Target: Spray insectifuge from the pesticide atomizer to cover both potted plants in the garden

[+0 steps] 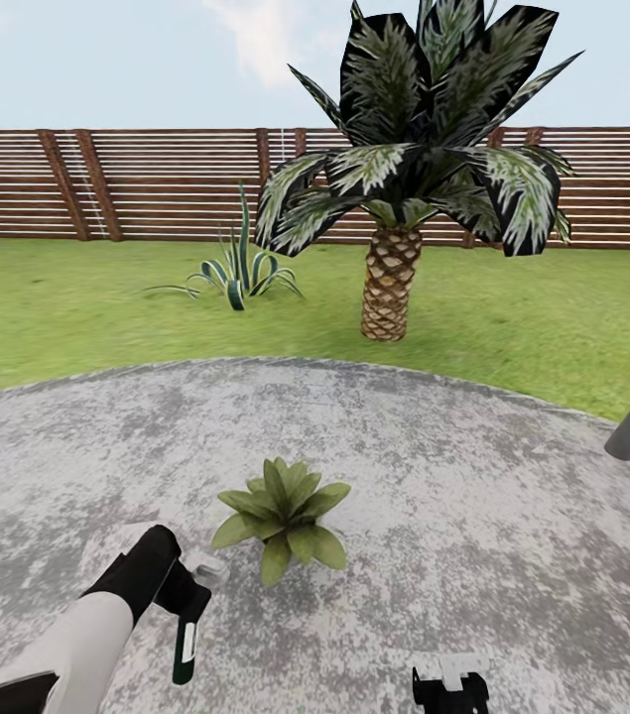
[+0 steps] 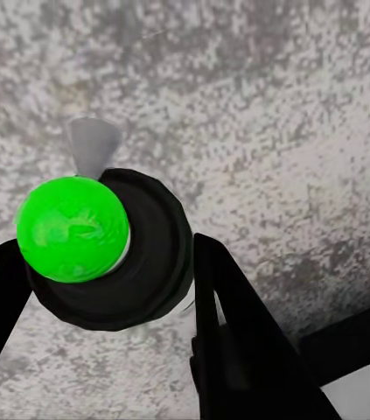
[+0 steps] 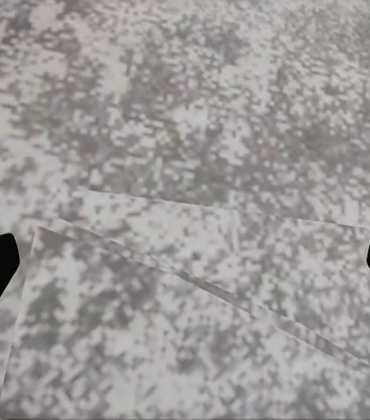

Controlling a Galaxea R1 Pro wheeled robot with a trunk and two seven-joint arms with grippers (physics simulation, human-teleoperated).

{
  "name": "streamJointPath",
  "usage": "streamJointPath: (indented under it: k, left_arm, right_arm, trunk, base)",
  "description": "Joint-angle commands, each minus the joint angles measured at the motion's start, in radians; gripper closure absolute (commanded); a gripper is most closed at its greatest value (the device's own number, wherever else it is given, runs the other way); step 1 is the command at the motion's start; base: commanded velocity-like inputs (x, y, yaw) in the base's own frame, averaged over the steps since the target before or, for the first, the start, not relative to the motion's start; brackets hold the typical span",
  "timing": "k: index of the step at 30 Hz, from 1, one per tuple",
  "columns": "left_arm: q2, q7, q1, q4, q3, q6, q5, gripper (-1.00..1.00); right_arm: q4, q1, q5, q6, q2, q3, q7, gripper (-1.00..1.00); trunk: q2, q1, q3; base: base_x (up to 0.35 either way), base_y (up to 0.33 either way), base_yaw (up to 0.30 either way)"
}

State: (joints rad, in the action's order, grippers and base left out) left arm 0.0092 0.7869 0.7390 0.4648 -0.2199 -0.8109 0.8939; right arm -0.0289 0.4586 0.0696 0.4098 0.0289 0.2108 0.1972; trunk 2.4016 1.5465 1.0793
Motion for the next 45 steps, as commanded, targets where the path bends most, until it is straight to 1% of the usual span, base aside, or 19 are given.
streamJointPath:
  k: [1, 4, 7, 8, 9, 10, 12, 13, 14, 15, 17, 19, 20, 22, 23, 25, 29, 37, 45]
  left_arm:
    - [-0.003, 0.008, -0.002, -0.001, -0.007, -0.001, 0.011, 1.00]
    - [-0.013, 0.006, -0.020, -0.004, -0.008, 0.001, 0.007, 1.00]
    - [-0.046, 0.005, -0.029, 0.003, -0.013, 0.000, 0.007, 1.00]
    - [-0.072, 0.005, -0.030, 0.004, -0.013, 0.000, 0.010, 1.00]
    - [-0.083, 0.004, -0.030, 0.005, -0.013, 0.001, 0.011, 1.00]
    - [-0.085, -0.010, -0.031, 0.004, -0.012, 0.002, 0.011, 1.00]
    - [-0.060, -0.036, -0.034, 0.001, -0.011, 0.003, 0.011, 1.00]
    - [-0.043, -0.048, -0.056, -0.002, -0.012, 0.006, 0.010, 1.00]
    - [-0.040, -0.083, -0.078, 0.003, -0.033, 0.008, 0.009, 1.00]
    - [-0.044, -0.118, -0.083, 0.004, -0.068, 0.008, 0.008, 1.00]
    - [-0.056, -0.148, -0.083, 0.006, -0.100, 0.009, 0.002, 1.00]
    - [-0.075, -0.160, -0.079, 0.009, -0.110, 0.007, -0.011, 1.00]
    - [-0.093, -0.162, -0.073, 0.012, -0.114, 0.002, -0.020, 1.00]
    - [-0.099, -0.160, -0.059, 0.012, -0.116, -0.006, -0.043, 1.00]
    - [-0.100, -0.160, -0.048, 0.012, -0.115, -0.031, -0.071, 1.00]
    - [-0.095, -0.161, -0.045, 0.013, -0.103, -0.079, -0.101, 1.00]
    - [-0.071, -0.166, -0.050, 0.014, -0.098, -0.077, -0.098, 1.00]
    - [-0.070, -0.167, -0.050, 0.014, -0.098, -0.077, -0.098, 1.00]
    - [-0.069, -0.167, -0.050, 0.019, -0.099, -0.079, -0.098, 1.00]
  right_arm:
    - [0.001, 0.001, 0.007, 0.003, 0.000, 0.009, 0.004, -1.00]
    - [0.001, 0.001, 0.007, 0.003, 0.000, 0.009, 0.004, -1.00]
    - [0.000, 0.001, 0.007, 0.003, 0.000, 0.009, 0.004, -1.00]
    - [0.000, 0.001, 0.007, 0.003, 0.000, 0.009, 0.004, -1.00]
    - [0.000, 0.001, 0.007, 0.003, 0.000, 0.009, 0.004, -1.00]
    - [0.000, 0.001, 0.007, 0.003, 0.000, 0.009, 0.004, -1.00]
    - [0.000, 0.001, 0.007, 0.003, 0.000, 0.009, 0.004, -1.00]
    - [0.000, 0.000, 0.007, 0.003, 0.000, 0.009, 0.004, -1.00]
    - [0.000, 0.000, 0.007, 0.002, 0.000, 0.009, 0.004, -1.00]
    - [-0.001, 0.000, 0.007, 0.002, 0.001, 0.009, 0.004, -1.00]
    - [-0.001, 0.001, 0.007, 0.001, 0.001, 0.009, 0.002, -1.00]
    - [0.000, 0.000, 0.007, 0.001, -0.001, 0.010, -0.001, -1.00]
    - [0.000, 0.000, 0.007, 0.001, -0.003, 0.010, -0.002, -1.00]
    - [0.000, 0.000, 0.007, 0.001, -0.004, 0.010, -0.002, -1.00]
    - [0.000, 0.000, 0.007, 0.001, -0.004, 0.010, -0.001, -1.00]
    - [-0.002, 0.000, 0.007, 0.001, -0.003, 0.009, 0.001, -1.00]
    - [-0.003, 0.001, 0.009, 0.001, 0.000, 0.009, 0.004, -1.00]
    - [-0.002, 0.001, 0.008, 0.001, 0.000, 0.009, 0.004, -1.00]
    - [-0.002, 0.001, 0.008, 0.001, 0.000, 0.009, 0.004, -1.00]
  trunk:
    - [0.000, 0.000, 0.001]
    - [0.000, 0.000, 0.001]
    - [0.000, 0.000, 0.001]
    - [0.000, 0.000, 0.001]
    - [0.000, 0.000, 0.001]
    - [0.000, 0.000, 0.001]
    - [0.000, 0.000, 0.001]
    - [0.000, 0.000, 0.001]
    - [0.000, 0.000, 0.001]
    - [0.000, 0.000, 0.001]
    - [0.000, 0.000, 0.001]
    - [0.000, 0.000, 0.001]
    - [0.000, 0.000, 0.001]
    - [0.000, 0.000, 0.001]
    - [0.000, 0.000, 0.001]
    - [0.000, 0.000, 0.001]
    - [0.000, 0.000, 0.000]
    - [0.000, 0.000, 0.000]
    - [0.000, 0.000, 0.000]
  base:
    - [0.002, 0.000, 0.000]
    - [0.000, 0.000, 0.000]
    - [0.000, 0.000, 0.000]
    - [0.000, 0.000, -0.038]
    - [0.000, 0.000, -0.143]
    - [0.000, 0.000, -0.223]
    - [0.000, 0.000, -0.249]
    - [0.000, 0.000, -0.259]
    - [0.000, 0.000, -0.201]
    - [0.000, 0.000, -0.082]
    - [0.000, 0.000, -0.040]
    - [0.000, 0.000, -0.011]
    - [0.000, 0.000, -0.002]
    - [0.000, 0.000, -0.001]
    - [0.000, 0.000, 0.000]
    - [0.000, 0.000, -0.019]
    - [0.000, 0.000, -0.098]
    - [0.000, -0.218, 0.014]
    - [0.000, -0.276, 0.226]
